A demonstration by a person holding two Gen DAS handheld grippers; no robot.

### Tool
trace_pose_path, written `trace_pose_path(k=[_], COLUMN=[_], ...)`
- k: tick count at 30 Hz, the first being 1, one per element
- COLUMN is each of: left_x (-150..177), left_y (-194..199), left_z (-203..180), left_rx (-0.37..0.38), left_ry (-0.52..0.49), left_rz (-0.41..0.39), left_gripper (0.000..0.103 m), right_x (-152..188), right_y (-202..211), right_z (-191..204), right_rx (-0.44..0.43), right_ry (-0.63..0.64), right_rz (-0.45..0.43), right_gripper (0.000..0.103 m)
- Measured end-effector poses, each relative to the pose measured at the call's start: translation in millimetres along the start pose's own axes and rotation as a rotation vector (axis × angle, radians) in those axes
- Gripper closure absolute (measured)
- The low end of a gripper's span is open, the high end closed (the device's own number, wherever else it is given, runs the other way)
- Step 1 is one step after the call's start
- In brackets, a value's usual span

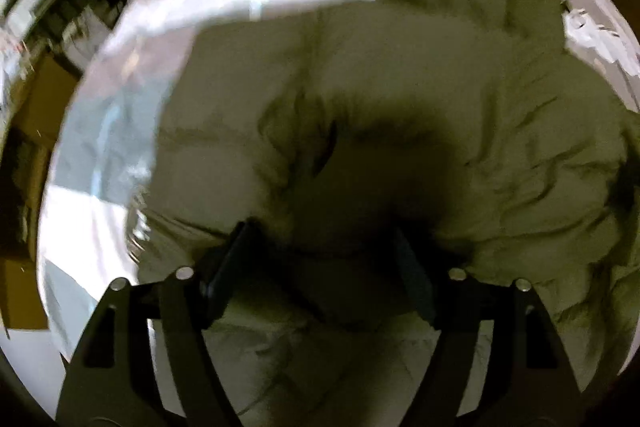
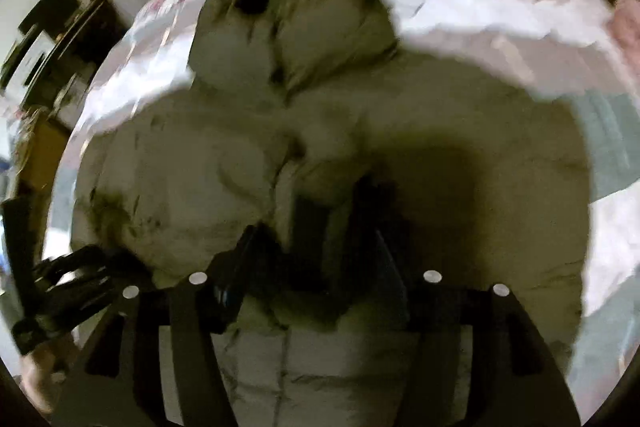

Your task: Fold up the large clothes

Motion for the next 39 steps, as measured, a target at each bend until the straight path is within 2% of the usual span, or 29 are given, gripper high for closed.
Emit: trace_pose_path(k=[2,4,8,10,13,17,20,24,29,31,33,35,36,37,39], left_x=[-8,-12,0,10,16,15,10,17,57,77,99,120,130,133,133], left_y=[11,17,-8,-31,-47,-47,-29,9,33,31,22,4,-6,-9,-8], left_z=[1,-3,-7,-5,-3,-5,-5,-7,-15,-17,-22,-24,-25,-26,-25], left_rx=[-0.005,-0.008,0.003,0.025,0.046,0.031,0.063,0.124,0.158,0.151,0.123,0.098,0.093,0.091,0.078], left_ry=[-0.003,-0.01,-0.018,-0.003,-0.006,-0.023,-0.003,-0.012,-0.096,-0.148,-0.212,-0.259,-0.277,-0.291,-0.33], left_rz=[-0.054,-0.084,0.001,0.089,0.12,0.118,0.068,0.025,0.048,0.058,0.087,0.136,0.156,0.152,0.127], left_gripper=[0.02,0.02,0.02,0.02,0.017,0.017,0.018,0.017,0.017,0.016,0.015,0.015,0.012,0.011,0.009], right_x=[-4,2,35,52,64,62,59,59,110,133,159,179,183,185,185], right_y=[13,7,-36,-58,-80,-82,-65,-26,8,12,-1,-19,-24,-26,-21], right_z=[11,23,37,33,30,29,28,17,-6,-15,-30,-43,-45,-46,-47], right_rx=[-0.042,-0.059,0.024,0.081,0.151,0.161,0.158,0.143,0.117,0.13,0.169,0.191,0.199,0.21,0.2], right_ry=[0.041,0.084,0.176,0.205,0.26,0.244,0.219,0.151,0.103,0.104,0.117,0.118,0.132,0.156,0.162], right_rz=[-0.04,-0.018,0.093,0.14,0.14,0.136,0.13,0.096,0.185,0.216,0.276,0.326,0.323,0.314,0.316], right_gripper=[0.045,0.049,0.052,0.052,0.052,0.052,0.052,0.038,0.038,0.038,0.038,0.032,0.024,0.02,0.02])
Point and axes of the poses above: each gripper's, at about its wrist camera, not at the fingertips, and y roughly against the way its jaws point, z to its left, x to its underside, the point moved 9 cm from there along -y, roughly the way its jaws point, and after that the axes turned 6 degrees about -y, right-handed, at the moved point
